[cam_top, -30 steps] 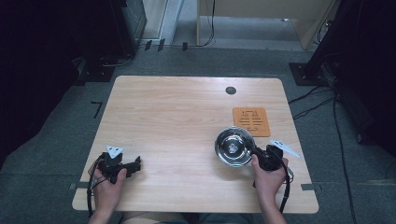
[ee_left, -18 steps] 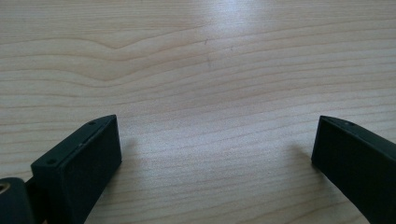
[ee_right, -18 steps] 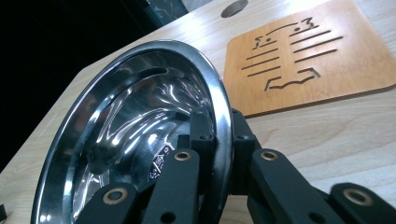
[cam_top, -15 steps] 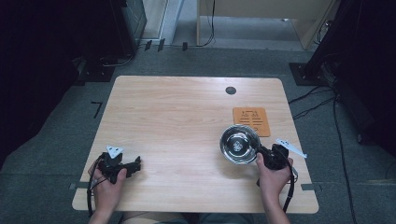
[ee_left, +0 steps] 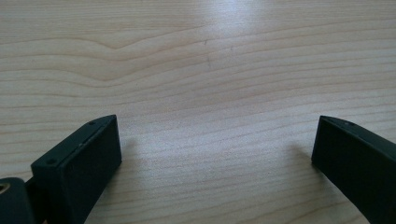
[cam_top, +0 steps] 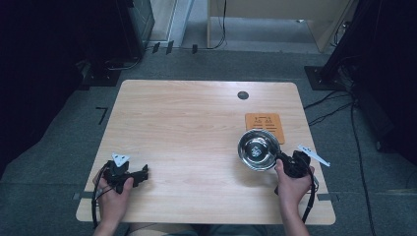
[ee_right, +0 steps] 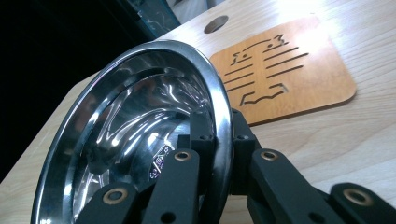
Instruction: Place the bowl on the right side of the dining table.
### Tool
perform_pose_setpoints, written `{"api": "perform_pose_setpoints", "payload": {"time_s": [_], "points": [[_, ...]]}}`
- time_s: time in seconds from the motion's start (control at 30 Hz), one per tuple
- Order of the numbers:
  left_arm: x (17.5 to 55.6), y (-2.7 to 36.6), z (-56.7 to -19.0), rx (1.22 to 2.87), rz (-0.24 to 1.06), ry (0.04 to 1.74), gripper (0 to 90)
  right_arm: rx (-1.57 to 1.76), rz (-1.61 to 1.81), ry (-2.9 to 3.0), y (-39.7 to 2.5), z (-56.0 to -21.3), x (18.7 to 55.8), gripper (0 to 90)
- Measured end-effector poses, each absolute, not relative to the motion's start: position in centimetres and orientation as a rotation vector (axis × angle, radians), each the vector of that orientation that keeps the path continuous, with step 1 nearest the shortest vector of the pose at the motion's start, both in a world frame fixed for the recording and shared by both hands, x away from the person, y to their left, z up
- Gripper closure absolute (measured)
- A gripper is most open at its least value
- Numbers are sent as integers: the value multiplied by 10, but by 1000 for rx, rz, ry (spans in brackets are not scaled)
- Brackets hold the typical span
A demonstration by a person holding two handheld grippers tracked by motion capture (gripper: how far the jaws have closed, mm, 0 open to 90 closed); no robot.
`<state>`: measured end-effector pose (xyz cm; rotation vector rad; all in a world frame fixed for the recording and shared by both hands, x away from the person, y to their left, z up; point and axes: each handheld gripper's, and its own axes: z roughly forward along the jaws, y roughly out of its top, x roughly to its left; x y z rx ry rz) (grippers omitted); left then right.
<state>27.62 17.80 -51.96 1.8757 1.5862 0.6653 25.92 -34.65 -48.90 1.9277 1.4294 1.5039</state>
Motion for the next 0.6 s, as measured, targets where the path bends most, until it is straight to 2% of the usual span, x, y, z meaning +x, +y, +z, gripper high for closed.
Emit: {"api": "perform_pose_setpoints", "payload": {"time_s": [0.6], "points": [[276,178,-520,1875,665,1587,12,1970,1498,1320,-375,-481,283,854]]}}
